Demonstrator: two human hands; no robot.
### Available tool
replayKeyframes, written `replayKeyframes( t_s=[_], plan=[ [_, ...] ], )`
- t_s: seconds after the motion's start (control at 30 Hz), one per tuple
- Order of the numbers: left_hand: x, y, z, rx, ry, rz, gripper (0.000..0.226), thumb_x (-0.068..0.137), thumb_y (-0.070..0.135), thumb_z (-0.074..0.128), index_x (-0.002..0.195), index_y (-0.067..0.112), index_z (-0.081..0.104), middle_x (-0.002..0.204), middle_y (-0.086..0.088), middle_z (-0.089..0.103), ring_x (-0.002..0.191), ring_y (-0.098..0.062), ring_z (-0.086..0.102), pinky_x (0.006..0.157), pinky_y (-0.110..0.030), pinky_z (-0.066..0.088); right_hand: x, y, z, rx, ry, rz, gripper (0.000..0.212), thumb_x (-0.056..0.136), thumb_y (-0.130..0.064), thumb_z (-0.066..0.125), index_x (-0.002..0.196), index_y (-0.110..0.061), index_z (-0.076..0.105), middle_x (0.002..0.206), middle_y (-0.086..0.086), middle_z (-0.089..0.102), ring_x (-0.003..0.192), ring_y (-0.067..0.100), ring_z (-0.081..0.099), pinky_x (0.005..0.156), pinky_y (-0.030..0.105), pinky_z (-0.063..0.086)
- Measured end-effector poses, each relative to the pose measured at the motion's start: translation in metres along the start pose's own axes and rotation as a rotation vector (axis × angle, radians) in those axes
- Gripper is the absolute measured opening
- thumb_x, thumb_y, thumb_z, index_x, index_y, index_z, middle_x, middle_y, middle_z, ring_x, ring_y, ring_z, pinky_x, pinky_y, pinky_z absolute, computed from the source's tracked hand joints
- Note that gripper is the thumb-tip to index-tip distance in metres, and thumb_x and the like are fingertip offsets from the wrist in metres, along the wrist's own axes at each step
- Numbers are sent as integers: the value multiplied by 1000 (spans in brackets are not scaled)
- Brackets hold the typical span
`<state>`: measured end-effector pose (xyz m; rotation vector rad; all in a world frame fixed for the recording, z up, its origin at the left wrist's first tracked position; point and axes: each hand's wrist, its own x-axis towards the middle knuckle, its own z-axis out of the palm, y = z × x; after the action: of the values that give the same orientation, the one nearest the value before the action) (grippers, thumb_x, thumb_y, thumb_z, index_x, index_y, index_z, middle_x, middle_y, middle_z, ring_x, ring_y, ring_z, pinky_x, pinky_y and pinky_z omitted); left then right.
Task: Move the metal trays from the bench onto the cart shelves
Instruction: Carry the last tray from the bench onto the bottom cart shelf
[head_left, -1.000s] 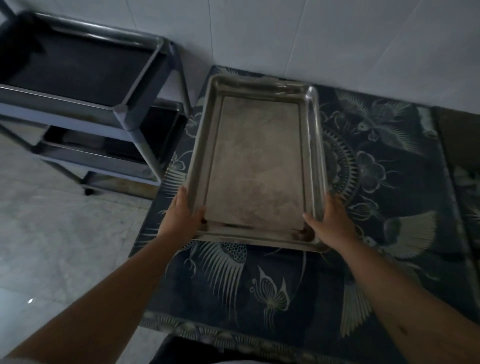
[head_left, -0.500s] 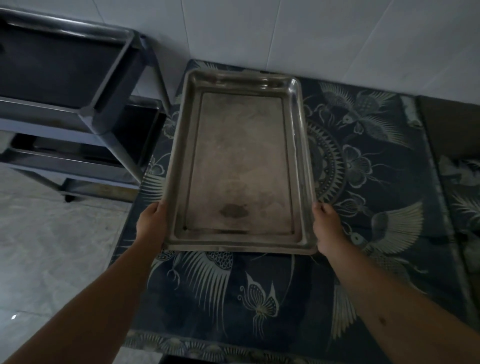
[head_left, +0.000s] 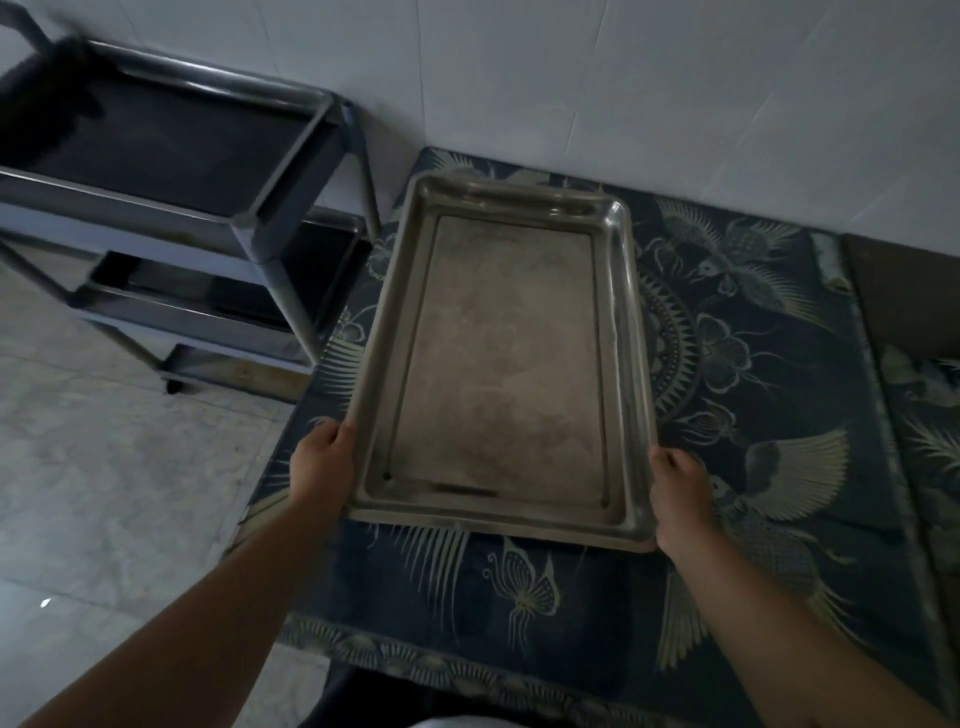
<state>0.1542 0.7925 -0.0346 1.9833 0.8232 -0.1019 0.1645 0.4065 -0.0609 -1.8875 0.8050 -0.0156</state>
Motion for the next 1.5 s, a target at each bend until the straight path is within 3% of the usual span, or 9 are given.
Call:
replayKeyframes(
  t_s=[0.1, 0.2, 0.37, 0.5, 0.7, 0.87, 0.97, 1.3, 1.5],
  plan=[
    [-18, 2, -14, -21, 9, 16, 47, 101, 44, 48, 90, 1, 67, 86, -26, 65, 71, -36, 60, 69, -51, 54, -11, -4, -8, -5, -10, -47, 33, 99, -24, 52, 83, 4, 59, 70, 12, 48, 63, 20, 43, 57, 31, 33],
    [-31, 1, -34, -42, 23, 20, 46, 101, 47, 48, 94, 7, 69, 86, -22, 67, 79, -40, 64, 75, -54, 56, -24, -16, -11, -2, -27, -106, 31, 99, -24, 53, 78, -2, 59, 65, 8, 47, 60, 19, 42, 56, 31, 33],
    [-48, -6, -73, -69, 61, 59, 33, 102, 44, 49, 83, 23, 65, 80, -12, 67, 77, -33, 66, 73, -48, 57, -54, -40, -7, 31, -35, -199, 22, 97, -27, 55, 80, -18, 64, 71, 3, 57, 63, 15, 49, 57, 28, 37],
    [-55, -8, -114, -80, 101, 90, 41, 102, 44, 47, 90, 11, 67, 84, -22, 68, 77, -41, 67, 72, -57, 59, -82, -64, 1, 107, -9, -229, 15, 95, -27, 59, 83, -21, 66, 75, 0, 62, 67, 14, 52, 60, 25, 40],
    [-65, -39, -196, -162, 179, 106, 37, 101, 46, 49, 83, 18, 68, 82, -17, 68, 75, -34, 65, 65, -42, 54, -153, -92, 33, 150, -72, -280, 18, 93, -28, 59, 80, -20, 69, 77, 0, 65, 69, 16, 56, 65, 29, 45],
    [-83, -98, -280, -224, 322, 98, 38, 99, 38, 56, 72, 13, 67, 67, -13, 62, 61, -26, 56, 58, -35, 42, -229, -108, 88, 119, -158, -341, 17, 94, -23, 59, 78, -19, 65, 74, -1, 59, 65, 15, 49, 61, 28, 39],
    [-99, -144, -332, -245, 420, 48, 40, 98, 33, 58, 65, 11, 61, 58, -9, 55, 58, -25, 51, 56, -35, 38, -276, -115, 131, 94, -239, -390, 10, 93, -19, 60, 93, -17, 69, 79, 2, 63, 67, 15, 52, 59, 26, 41],
    [-171, -292, -432, -282, 707, -195, 43, 101, 38, 54, 71, 9, 66, 67, -14, 62, 69, -34, 59, 64, -43, 47, -388, -117, 281, -85, -611, -469, 16, 93, -22, 60, 95, -11, 71, 85, 11, 69, 76, 26, 61, 67, 36, 49],
    [-175, -337, -464, -310, 837, -344, 48, 101, 37, 53, 71, 0, 62, 70, -25, 59, 65, -33, 55, 65, -50, 50, -429, -115, 371, -172, -767, -469, 21, 95, -24, 58, 81, -12, 66, 74, 9, 63, 67, 23, 55, 61, 30, 42]
  ],
)
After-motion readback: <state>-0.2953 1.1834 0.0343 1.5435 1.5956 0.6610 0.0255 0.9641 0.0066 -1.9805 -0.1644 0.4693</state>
